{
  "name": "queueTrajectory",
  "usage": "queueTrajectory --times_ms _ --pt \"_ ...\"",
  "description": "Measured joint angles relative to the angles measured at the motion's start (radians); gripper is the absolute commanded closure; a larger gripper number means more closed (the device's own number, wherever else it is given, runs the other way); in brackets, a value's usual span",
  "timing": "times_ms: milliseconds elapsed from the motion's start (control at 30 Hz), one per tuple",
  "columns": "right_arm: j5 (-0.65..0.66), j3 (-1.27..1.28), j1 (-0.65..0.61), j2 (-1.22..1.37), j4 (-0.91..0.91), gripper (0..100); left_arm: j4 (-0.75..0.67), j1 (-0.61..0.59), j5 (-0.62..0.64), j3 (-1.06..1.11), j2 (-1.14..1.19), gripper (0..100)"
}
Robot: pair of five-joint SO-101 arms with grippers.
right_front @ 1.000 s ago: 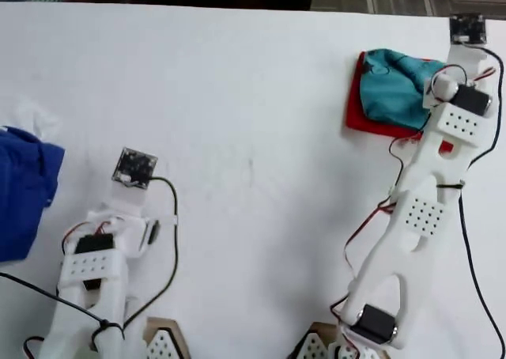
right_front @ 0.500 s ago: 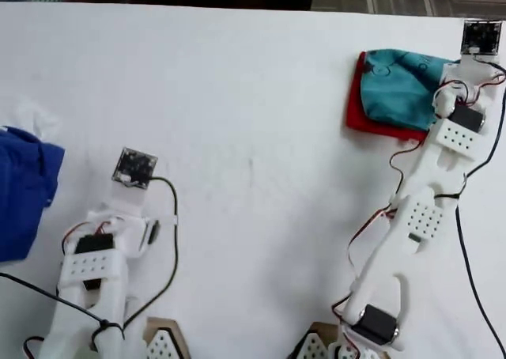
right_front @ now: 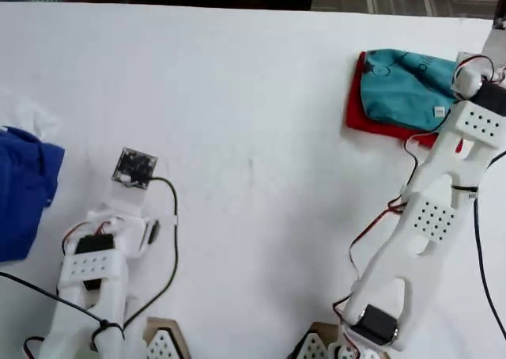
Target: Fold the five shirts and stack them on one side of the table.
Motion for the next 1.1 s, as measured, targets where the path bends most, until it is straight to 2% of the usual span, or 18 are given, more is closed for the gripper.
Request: queueTrajectory --times_ms 167,400,567,900,1000,1100 --pt "0.023 -0.002 0.002 0.021 0.087 97.8 0.000 0.000 0.000 0.000 0.000 75" --pt "0.095 0.000 0.000 0.157 0.000 97.8 0.000 0.000 0.000 0.000 0.000 75" --pt "0.097 0.000 0.002 0.233 -0.186 97.8 0.000 0.000 0.000 0.000 0.000 75" --pt "0.097 0.000 -0.021 0.370 -0.844 97.8 0.000 0.000 0.000 0.000 0.000 75" --pt "0.097 -0.002 -0.026 0.367 -0.905 97.8 0.000 0.000 0.000 0.000 0.000 75" --pt "0.097 -0.003 -0.026 0.362 -0.882 97.7 0.000 0.000 0.000 0.000 0.000 75"
